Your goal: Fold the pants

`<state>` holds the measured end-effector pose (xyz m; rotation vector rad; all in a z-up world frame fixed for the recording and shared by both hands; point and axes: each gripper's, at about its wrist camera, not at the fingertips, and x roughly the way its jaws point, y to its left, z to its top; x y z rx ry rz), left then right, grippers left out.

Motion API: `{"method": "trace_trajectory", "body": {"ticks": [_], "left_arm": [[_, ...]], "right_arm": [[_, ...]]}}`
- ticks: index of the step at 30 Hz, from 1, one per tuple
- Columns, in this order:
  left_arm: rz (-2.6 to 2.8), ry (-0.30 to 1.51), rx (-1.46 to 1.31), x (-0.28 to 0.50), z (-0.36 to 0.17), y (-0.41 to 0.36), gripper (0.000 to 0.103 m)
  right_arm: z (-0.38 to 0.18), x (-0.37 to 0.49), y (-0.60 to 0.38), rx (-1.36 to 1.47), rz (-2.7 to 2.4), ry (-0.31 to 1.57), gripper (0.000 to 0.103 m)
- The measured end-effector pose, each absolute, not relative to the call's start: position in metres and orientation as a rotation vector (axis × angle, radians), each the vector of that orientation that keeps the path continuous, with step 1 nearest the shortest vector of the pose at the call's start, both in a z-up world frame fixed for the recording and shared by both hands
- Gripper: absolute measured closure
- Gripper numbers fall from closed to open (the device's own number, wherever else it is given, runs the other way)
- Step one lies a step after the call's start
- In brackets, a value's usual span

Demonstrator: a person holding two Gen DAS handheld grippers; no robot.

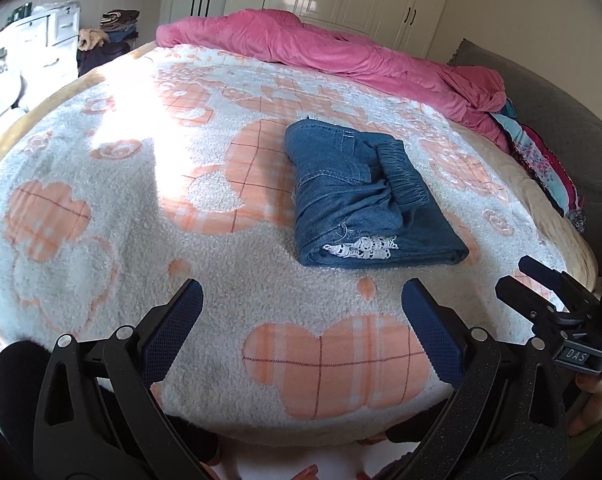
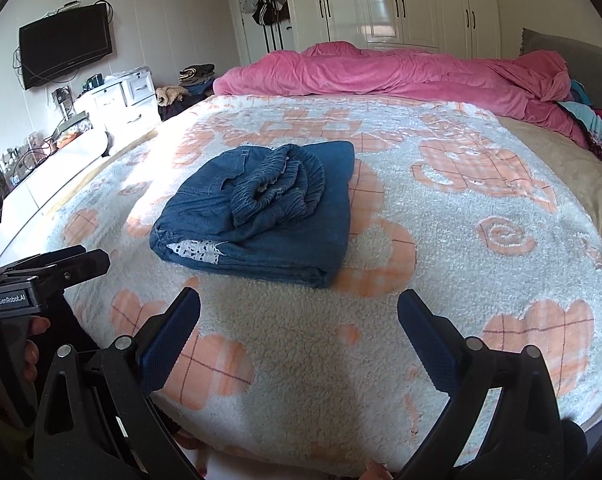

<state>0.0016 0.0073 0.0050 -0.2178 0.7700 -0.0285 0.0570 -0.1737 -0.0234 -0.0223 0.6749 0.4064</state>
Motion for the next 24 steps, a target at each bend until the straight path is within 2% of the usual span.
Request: {"method": "trace_trajectory", "body": {"ticks": [24], "left_arm": [[-0.018, 0.768, -0.201, -0.0001, 0.0101, 0.0043, 0.009]], "right_arm": [[-0.0200, 0.0557, -0.1750, -0.020, 0.405, 0.677, 0.004]]}}
